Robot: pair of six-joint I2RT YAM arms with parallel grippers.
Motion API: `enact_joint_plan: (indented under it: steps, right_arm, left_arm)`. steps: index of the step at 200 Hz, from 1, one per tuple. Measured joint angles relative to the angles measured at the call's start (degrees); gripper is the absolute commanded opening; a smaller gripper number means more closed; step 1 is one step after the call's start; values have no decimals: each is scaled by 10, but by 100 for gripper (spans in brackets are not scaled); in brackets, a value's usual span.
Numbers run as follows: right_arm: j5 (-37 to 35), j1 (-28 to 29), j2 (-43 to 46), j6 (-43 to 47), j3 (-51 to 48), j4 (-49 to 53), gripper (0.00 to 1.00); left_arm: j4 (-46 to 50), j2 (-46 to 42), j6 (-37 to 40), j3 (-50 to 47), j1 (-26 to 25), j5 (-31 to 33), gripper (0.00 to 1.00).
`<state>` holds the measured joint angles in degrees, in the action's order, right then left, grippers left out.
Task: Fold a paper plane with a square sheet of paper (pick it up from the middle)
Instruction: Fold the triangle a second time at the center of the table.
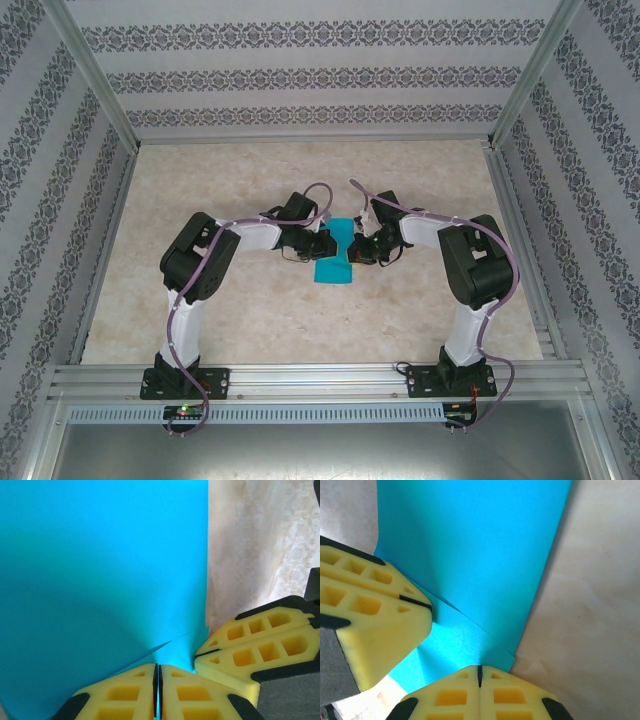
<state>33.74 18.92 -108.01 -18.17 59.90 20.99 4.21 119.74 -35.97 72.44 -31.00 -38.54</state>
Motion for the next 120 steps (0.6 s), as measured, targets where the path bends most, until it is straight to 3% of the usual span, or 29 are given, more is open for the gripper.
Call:
enact_joint_plan:
  steps: [120]
  right_arm:
    - [-7,3,-2,15,7,11,0]
  left_arm:
    - [-3,0,1,-2,27,-2,14]
